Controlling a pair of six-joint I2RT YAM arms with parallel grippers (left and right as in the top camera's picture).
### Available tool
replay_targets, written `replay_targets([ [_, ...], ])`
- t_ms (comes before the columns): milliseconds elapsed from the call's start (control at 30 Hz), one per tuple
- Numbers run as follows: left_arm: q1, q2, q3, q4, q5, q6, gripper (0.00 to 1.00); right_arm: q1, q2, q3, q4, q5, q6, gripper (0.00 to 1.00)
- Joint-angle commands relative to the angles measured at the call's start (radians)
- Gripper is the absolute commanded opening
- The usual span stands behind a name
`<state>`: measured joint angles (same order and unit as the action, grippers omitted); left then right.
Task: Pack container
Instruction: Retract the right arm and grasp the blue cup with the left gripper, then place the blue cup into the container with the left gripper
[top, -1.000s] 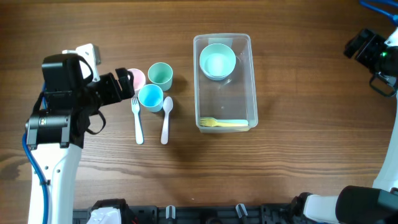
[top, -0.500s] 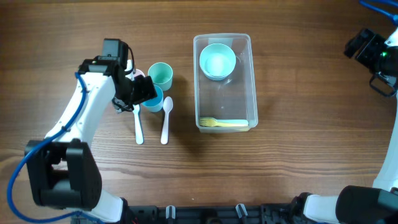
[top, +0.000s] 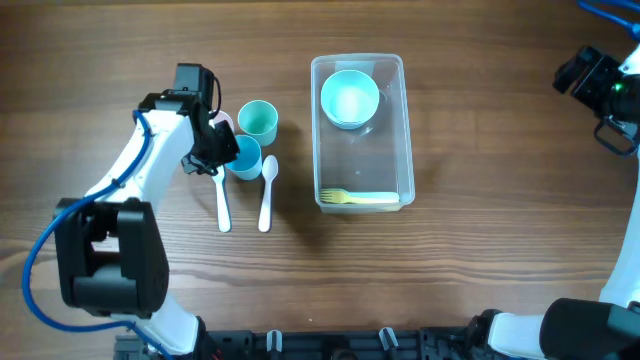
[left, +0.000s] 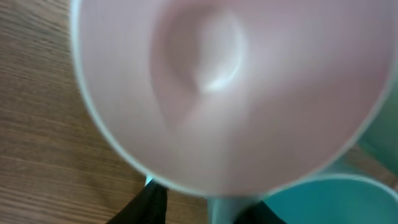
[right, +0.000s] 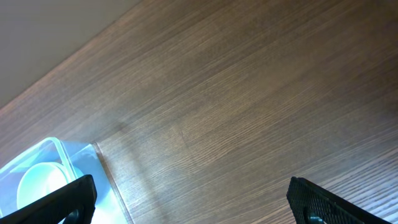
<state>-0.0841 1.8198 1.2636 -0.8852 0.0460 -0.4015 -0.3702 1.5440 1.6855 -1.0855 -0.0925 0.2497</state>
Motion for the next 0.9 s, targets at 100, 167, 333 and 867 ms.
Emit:
replay_targets([
  [100,-0.004,0.018,0.014,0.017,0.009,0.005,0.04,0.0,0.01,0.001,0.0,-0.005,0.015,1.0],
  [167,-0.004,0.012,0.016,0.014,0.011,0.004,0.04,0.0,0.01,0.001,0.0,-0.005,0.015,1.0],
  [333,-0.022,-0.036,0.065,-0.055,0.043,0.005,0.04,0.0,0.01,0.001,0.0,-0.005,0.015,1.0],
  [867,-0.452,-0.077,0.425,-0.073,0.027,0.06,0.04,0.0,0.01,0.001,0.0,-0.005,0.015,1.0],
])
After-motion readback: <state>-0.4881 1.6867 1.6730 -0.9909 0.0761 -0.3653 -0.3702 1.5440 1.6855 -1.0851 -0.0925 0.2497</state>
